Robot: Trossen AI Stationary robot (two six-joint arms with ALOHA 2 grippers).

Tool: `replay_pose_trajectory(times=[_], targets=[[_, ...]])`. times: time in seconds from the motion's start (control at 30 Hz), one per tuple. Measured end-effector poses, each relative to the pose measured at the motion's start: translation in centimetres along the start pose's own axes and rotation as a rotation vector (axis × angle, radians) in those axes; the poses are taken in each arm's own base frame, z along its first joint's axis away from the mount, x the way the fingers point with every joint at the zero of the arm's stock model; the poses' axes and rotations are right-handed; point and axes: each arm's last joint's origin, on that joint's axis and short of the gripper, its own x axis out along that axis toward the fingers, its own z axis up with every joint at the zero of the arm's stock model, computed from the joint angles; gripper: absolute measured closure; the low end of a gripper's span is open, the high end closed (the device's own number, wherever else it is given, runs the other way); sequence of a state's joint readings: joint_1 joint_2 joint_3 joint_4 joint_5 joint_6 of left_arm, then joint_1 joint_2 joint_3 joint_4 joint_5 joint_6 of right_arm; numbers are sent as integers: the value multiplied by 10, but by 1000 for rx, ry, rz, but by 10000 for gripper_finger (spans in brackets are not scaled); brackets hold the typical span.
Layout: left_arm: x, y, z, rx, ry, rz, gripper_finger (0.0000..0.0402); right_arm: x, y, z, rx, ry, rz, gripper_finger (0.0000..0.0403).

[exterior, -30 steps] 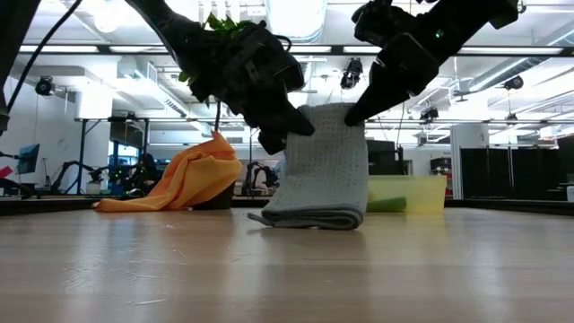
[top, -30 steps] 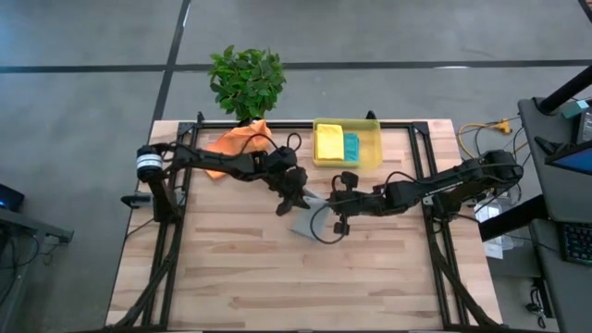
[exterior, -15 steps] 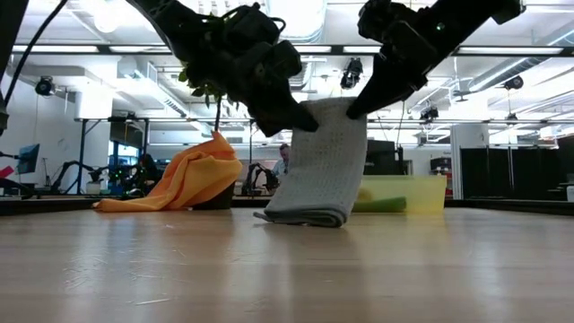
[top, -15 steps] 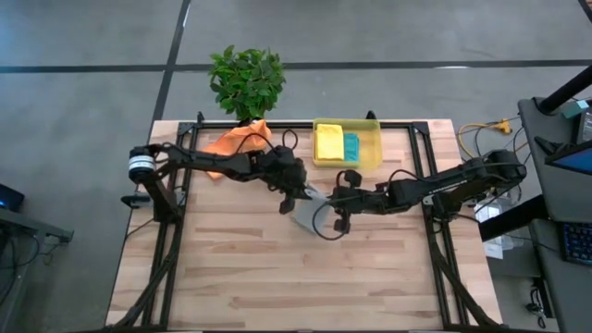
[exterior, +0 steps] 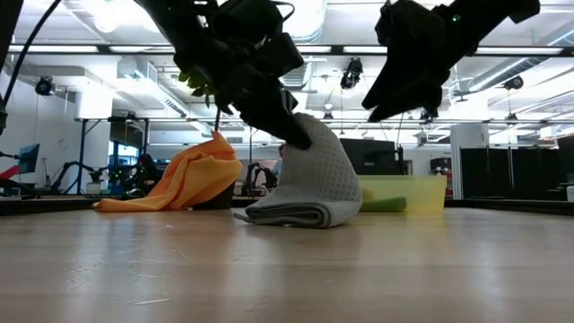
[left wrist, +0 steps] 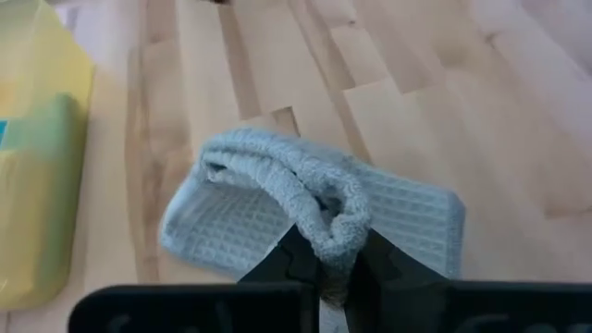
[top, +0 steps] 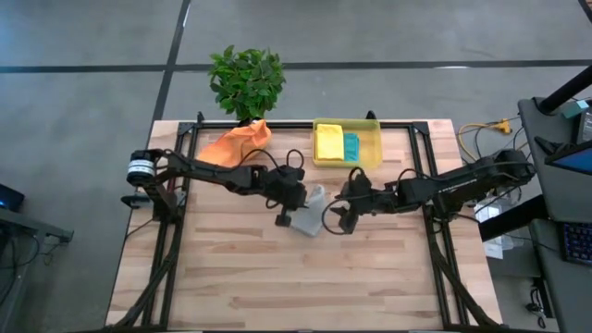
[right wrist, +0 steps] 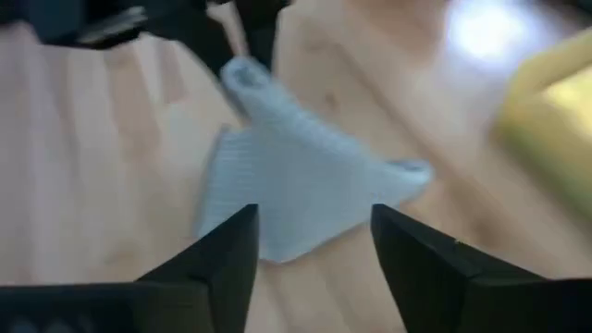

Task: Fold microfiber towels
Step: Put the folded gray microfiber towel into the yellow bin

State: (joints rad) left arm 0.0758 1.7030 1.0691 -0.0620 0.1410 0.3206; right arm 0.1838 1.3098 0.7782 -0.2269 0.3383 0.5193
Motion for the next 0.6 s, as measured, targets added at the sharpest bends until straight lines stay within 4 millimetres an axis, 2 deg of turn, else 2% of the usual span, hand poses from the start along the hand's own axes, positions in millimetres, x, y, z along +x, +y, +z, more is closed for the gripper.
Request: replay_pose_trajectory(times=[0.2,0.33,0.47,0.6], targets=[[1,5,-2,-10,4,12,401,15,0,-12,192,6,61,153],[2,5,-3,-11,8,12,401,25,-1,-16,192,-25,68,148],[3,6,-4,-20,10,10,401,32,-2,-21,93,3,44,154],[9,11,-9,-125,15,8,401,32,-2,-20,98,4,44,164]])
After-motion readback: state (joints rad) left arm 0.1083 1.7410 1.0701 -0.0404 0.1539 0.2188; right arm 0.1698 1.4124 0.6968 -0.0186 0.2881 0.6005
